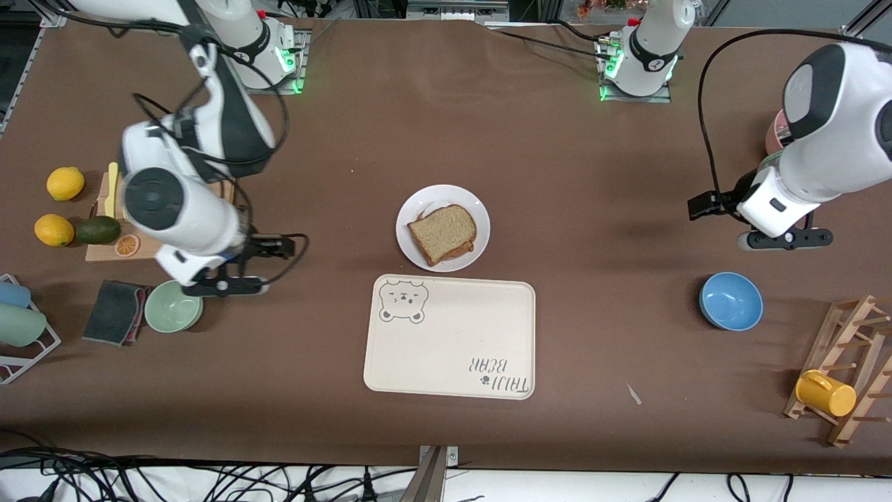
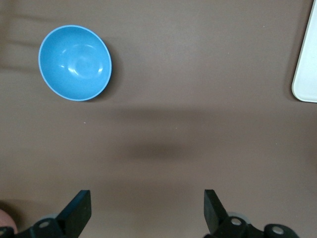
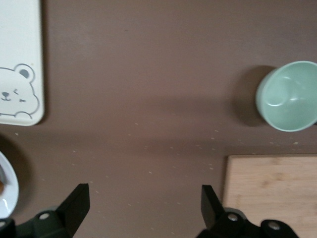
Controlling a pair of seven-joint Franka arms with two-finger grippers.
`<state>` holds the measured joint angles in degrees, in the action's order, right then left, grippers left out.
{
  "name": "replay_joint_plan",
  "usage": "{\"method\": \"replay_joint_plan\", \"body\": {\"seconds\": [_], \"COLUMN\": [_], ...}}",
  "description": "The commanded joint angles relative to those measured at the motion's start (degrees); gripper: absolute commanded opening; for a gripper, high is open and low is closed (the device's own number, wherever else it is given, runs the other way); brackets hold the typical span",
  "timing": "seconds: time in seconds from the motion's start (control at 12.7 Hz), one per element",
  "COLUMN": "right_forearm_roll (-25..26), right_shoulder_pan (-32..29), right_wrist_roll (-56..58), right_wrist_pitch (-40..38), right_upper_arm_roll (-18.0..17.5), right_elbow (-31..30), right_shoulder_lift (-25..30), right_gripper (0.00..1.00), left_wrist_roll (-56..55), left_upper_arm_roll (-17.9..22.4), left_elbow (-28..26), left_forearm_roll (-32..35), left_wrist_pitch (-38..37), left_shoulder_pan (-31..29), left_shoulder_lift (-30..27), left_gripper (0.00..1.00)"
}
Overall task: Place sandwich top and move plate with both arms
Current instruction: 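Open the right gripper and withdraw it while the left gripper reaches forward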
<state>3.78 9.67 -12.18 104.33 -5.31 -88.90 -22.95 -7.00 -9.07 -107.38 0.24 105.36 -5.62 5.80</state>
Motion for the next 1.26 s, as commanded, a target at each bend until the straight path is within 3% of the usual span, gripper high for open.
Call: {"method": "replay_joint_plan", "body": {"seconds": [0.0, 0.24, 0.47, 0.71, 0.95, 1.18], "right_forearm_roll": [-2.8, -2.8, -2.9, -3.1, -4.6, -6.8], "right_shoulder_pan": [-0.4, -0.7, -2.7, -4.6, -6.2, -6.7], "right_wrist_roll": [5.6, 7.3, 7.2, 7.3, 7.3, 7.2], "right_wrist_pitch": [-1.8, -4.2, -1.3, -1.5, -3.8, -6.0], "right_upper_arm_roll": [4.1, 6.4, 6.9, 6.9, 6.8, 6.7], "right_elbow": [-3.0, -3.2, -10.8, -12.7, -12.8, -12.0], "right_shoulder_lift": [4.4, 6.6, 13.8, 17.5, 21.1, 22.9], "right_gripper": [0.99, 1.00, 1.00, 1.00, 1.00, 1.00], "left_wrist_roll": [0.9, 0.4, 0.3, 0.4, 0.4, 1.2], "left_upper_arm_roll": [-1.2, -3.2, -4.5, -5.3, -6.9, -7.2], "left_elbow": [-4.9, -10.6, -12.9, -15.4, -17.1, -17.4], "left_forearm_roll": [-1.4, -1.4, -1.6, -10.3, -12.5, -24.8], "left_wrist_pitch": [6.0, 14.0, 17.6, 22.1, 27.4, 29.4], "left_shoulder_pan": [0.1, 0.1, 0.2, 0.3, 0.5, 2.7], "left_shoulder_lift": [-1.1, -0.4, 1.7, 3.4, 5.8, 8.3], "left_gripper": [1.00, 1.00, 1.00, 1.00, 1.00, 1.00]}}
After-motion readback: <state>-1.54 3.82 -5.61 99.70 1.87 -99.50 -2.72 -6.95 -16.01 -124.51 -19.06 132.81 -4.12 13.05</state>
